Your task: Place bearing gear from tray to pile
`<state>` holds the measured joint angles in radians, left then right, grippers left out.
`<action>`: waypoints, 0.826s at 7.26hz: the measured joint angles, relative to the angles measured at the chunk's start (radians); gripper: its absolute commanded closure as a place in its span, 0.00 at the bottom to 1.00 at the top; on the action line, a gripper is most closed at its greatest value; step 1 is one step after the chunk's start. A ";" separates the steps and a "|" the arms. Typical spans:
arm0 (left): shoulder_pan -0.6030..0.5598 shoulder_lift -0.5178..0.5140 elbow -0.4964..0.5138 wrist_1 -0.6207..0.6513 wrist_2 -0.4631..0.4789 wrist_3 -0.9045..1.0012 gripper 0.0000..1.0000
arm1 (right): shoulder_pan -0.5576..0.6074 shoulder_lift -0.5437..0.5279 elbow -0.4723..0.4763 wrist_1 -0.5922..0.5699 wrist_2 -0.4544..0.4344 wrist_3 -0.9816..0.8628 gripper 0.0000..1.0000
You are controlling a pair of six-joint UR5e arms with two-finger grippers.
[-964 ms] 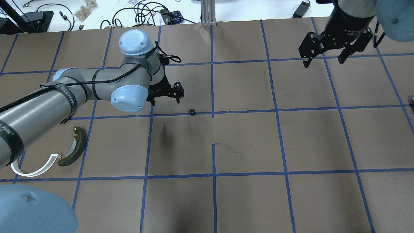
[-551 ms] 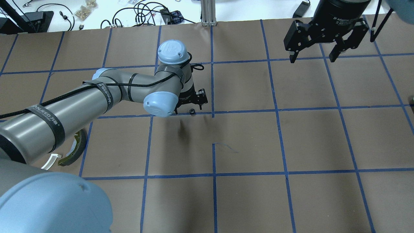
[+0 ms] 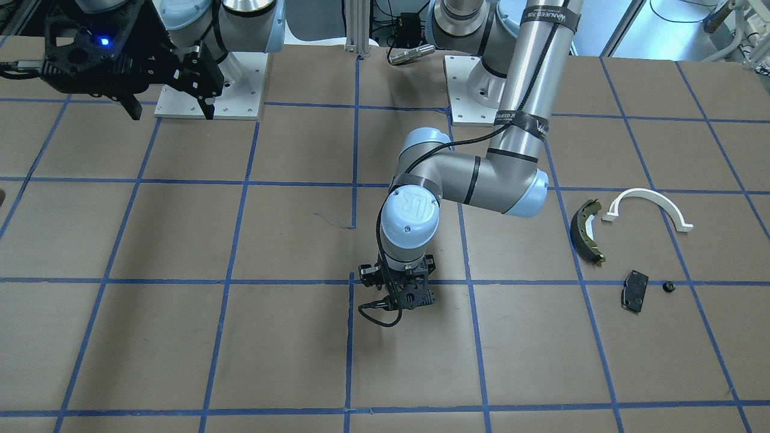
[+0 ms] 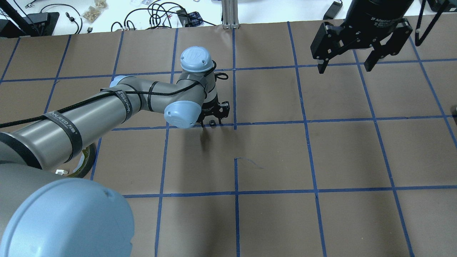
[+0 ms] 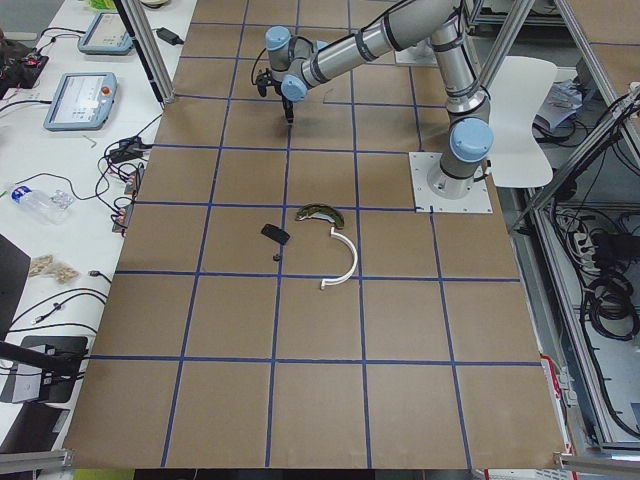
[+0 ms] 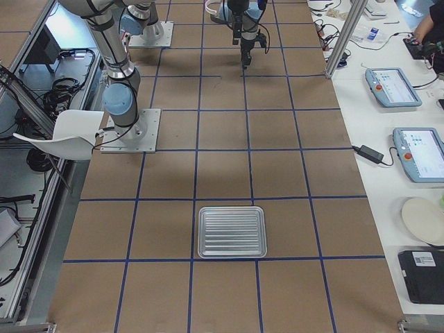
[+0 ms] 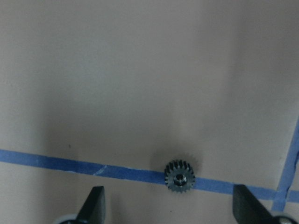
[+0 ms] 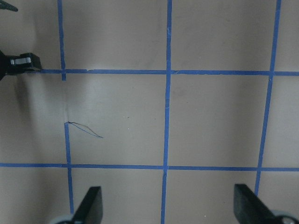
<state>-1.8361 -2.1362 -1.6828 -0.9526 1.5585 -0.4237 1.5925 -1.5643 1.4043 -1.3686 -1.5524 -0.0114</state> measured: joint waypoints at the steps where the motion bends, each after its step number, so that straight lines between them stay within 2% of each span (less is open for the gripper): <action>1: 0.000 -0.005 0.005 0.000 0.000 0.001 0.87 | 0.002 0.000 0.010 -0.005 -0.001 -0.012 0.00; 2: 0.000 -0.007 0.007 0.000 0.001 0.002 0.93 | 0.002 -0.001 0.015 -0.007 -0.001 -0.016 0.00; 3: 0.000 -0.006 0.007 -0.001 0.004 0.004 0.96 | 0.003 0.000 0.018 -0.007 -0.001 -0.018 0.00; 6: 0.038 0.037 0.004 -0.020 0.039 0.068 0.96 | 0.003 0.004 0.042 -0.023 -0.002 -0.019 0.00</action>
<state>-1.7983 -2.0994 -1.6784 -0.9727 1.5972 -0.3556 1.5953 -1.5603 1.4466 -1.3918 -1.5546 -0.0299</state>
